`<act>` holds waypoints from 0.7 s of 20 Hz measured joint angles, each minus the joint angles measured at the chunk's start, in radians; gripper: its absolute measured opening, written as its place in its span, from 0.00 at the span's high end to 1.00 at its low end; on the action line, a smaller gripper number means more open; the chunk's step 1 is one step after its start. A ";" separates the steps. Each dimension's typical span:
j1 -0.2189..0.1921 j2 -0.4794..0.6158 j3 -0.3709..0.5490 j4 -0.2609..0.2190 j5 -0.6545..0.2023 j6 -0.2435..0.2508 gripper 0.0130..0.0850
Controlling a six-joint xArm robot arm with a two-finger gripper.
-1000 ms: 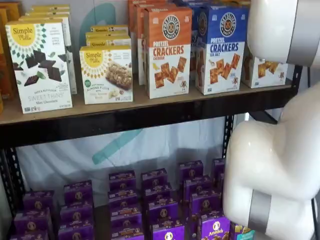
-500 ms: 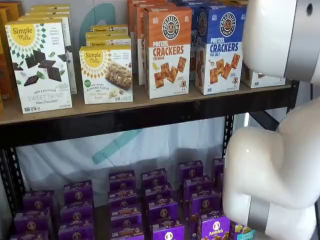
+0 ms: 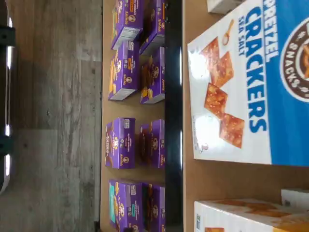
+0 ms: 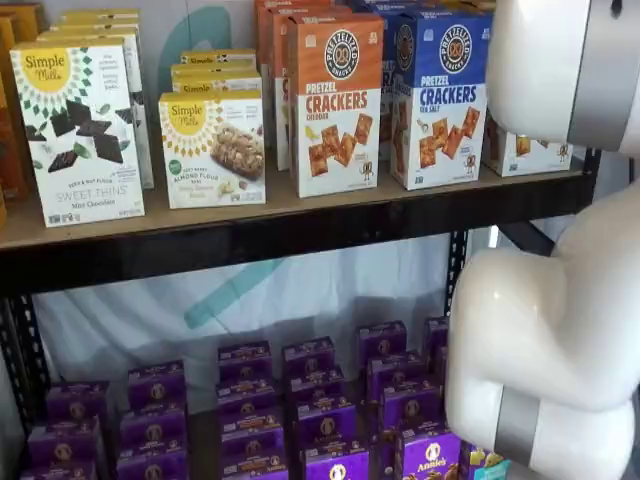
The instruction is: Retrieve the yellow and white box located on the top shelf, the sixth one from the left
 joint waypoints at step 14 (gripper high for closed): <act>-0.052 0.142 -0.230 0.129 0.116 0.045 0.00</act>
